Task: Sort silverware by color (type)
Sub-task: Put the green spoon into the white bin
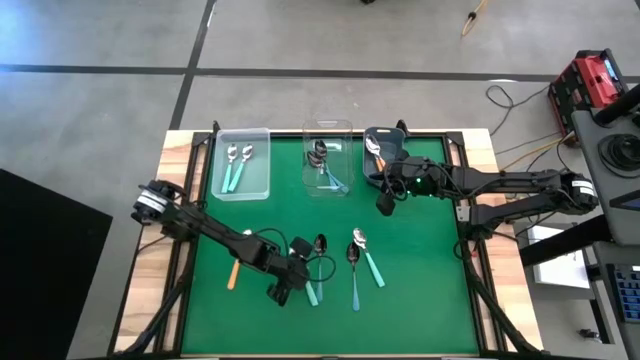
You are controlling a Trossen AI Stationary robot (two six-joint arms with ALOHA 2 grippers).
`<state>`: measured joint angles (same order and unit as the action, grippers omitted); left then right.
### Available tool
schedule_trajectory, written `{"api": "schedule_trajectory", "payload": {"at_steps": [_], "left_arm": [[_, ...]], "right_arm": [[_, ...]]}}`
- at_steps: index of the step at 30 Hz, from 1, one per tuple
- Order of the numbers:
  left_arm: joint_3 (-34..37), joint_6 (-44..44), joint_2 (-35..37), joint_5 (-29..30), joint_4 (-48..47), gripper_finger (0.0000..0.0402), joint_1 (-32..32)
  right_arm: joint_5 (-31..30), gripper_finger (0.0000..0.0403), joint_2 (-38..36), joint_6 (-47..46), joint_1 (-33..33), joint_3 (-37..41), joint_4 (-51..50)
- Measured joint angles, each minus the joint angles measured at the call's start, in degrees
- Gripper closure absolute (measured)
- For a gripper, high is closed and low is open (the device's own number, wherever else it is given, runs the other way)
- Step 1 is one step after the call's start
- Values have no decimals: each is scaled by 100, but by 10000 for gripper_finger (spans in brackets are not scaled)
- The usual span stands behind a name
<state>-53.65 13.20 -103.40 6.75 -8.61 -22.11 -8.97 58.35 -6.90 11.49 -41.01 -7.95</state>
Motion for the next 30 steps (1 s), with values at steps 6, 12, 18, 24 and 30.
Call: {"api": "schedule_trajectory", "payload": {"at_steps": [6,12,18,24,30], "left_arm": [[18,69,409,34,-372,274,2],[29,69,909,148,-900,275,2],[207,-51,1599,172,-1128,296,0],[409,-797,2548,42,-1214,323,-26],[827,-1471,3661,21,-828,326,-271]], "right_arm": [[13,335,0,-451,-9,-125,339],[41,335,1,-1040,-370,-331,353],[-36,335,279,-1655,-1149,-372,483],[-162,335,863,-2343,-1909,-372,1062],[-433,335,1505,-2864,-2440,-372,1651]]}}
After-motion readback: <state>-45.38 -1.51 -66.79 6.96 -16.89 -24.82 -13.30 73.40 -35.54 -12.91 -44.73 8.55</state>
